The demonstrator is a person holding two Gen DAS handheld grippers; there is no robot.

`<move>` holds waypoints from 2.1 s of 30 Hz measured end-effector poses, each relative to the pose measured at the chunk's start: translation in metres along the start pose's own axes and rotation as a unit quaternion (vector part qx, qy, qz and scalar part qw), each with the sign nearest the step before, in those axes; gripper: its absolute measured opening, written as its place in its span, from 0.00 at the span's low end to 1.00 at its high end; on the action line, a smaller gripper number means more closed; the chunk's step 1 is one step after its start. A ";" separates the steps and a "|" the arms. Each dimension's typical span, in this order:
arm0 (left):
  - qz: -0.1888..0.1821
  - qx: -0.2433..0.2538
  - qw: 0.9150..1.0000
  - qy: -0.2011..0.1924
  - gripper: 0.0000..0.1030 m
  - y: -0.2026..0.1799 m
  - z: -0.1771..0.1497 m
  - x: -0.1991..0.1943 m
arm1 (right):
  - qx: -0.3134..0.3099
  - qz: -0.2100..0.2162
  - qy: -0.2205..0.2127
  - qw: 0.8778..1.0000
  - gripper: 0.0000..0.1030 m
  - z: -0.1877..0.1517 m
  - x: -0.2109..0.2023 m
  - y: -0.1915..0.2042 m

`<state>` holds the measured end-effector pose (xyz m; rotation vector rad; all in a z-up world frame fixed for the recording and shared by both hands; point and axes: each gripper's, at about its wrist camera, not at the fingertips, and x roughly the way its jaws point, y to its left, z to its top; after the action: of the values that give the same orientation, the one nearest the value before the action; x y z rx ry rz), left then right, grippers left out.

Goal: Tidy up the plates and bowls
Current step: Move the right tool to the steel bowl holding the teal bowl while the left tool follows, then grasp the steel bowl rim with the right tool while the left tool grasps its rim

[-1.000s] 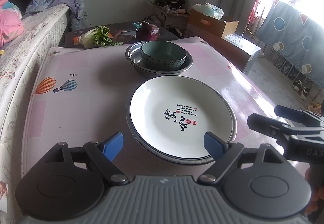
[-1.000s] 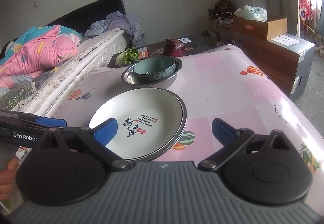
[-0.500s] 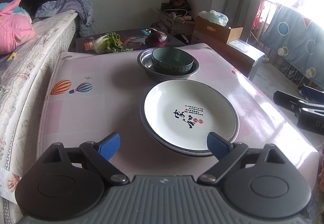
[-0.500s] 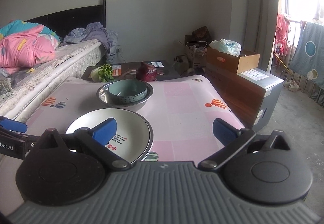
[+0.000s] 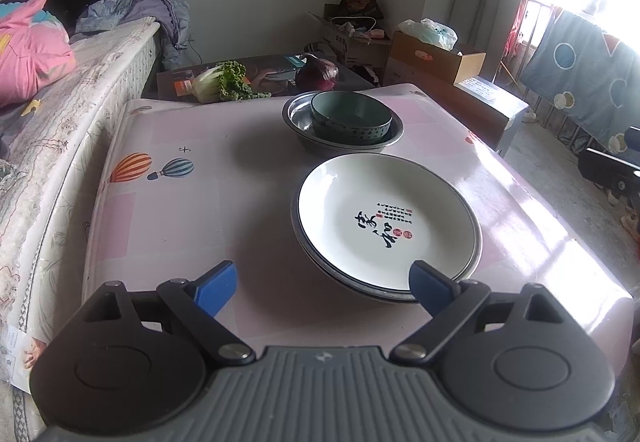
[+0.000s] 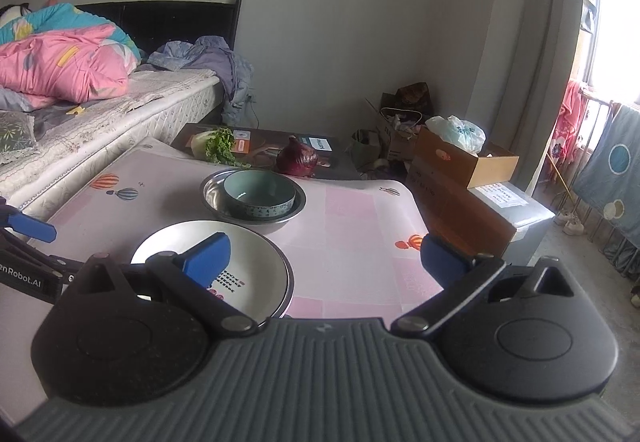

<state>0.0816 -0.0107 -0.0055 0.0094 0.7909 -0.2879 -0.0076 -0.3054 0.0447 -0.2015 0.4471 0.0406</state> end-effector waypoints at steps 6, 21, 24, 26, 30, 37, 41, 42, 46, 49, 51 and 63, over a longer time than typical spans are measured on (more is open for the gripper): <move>0.014 0.015 1.000 -0.009 0.91 0.010 0.019 0.003 | 0.018 0.035 0.012 0.999 0.99 0.019 0.009 -0.008; 0.015 0.008 1.000 0.002 0.76 0.030 0.117 0.098 | 0.149 0.141 0.081 0.975 0.99 0.060 0.160 -0.068; 0.020 0.012 1.000 0.004 0.68 0.030 0.130 0.124 | 0.166 0.148 0.106 0.969 0.97 0.058 0.206 -0.073; 0.023 0.014 1.000 0.004 0.68 0.029 0.136 0.139 | 0.180 0.151 0.124 0.964 0.91 0.056 0.239 -0.074; 0.010 0.012 1.000 0.011 0.68 0.029 0.145 0.166 | 0.196 0.160 0.150 0.956 0.79 0.050 0.288 -0.074; 0.000 0.015 0.999 0.037 0.48 0.028 0.153 0.197 | 0.214 0.178 0.200 0.939 0.46 0.035 0.347 -0.065; 0.005 0.017 0.998 0.056 0.36 0.028 0.155 0.213 | 0.201 0.190 0.217 0.936 0.38 0.031 0.366 -0.054; 0.005 0.014 0.998 0.062 0.34 0.029 0.156 0.217 | 0.198 0.191 0.220 0.936 0.36 0.030 0.370 -0.052; 0.008 0.001 0.997 0.081 0.30 0.033 0.156 0.231 | 0.203 0.203 0.226 0.931 0.27 0.026 0.383 -0.047; 0.001 -0.017 0.996 0.093 0.28 0.038 0.155 0.241 | 0.215 0.212 0.230 0.925 0.23 0.022 0.389 -0.046; -0.002 -0.026 0.995 0.096 0.26 0.040 0.155 0.245 | 0.221 0.216 0.234 0.922 0.22 0.020 0.395 -0.044; -0.004 -0.037 0.993 0.109 0.19 0.039 0.155 0.244 | 0.251 0.232 0.240 0.909 0.10 0.017 0.405 -0.041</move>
<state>0.3630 -0.0530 -0.0714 -0.0321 1.0177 -0.2677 0.3679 -0.3439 -0.1087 0.4195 0.9738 0.3443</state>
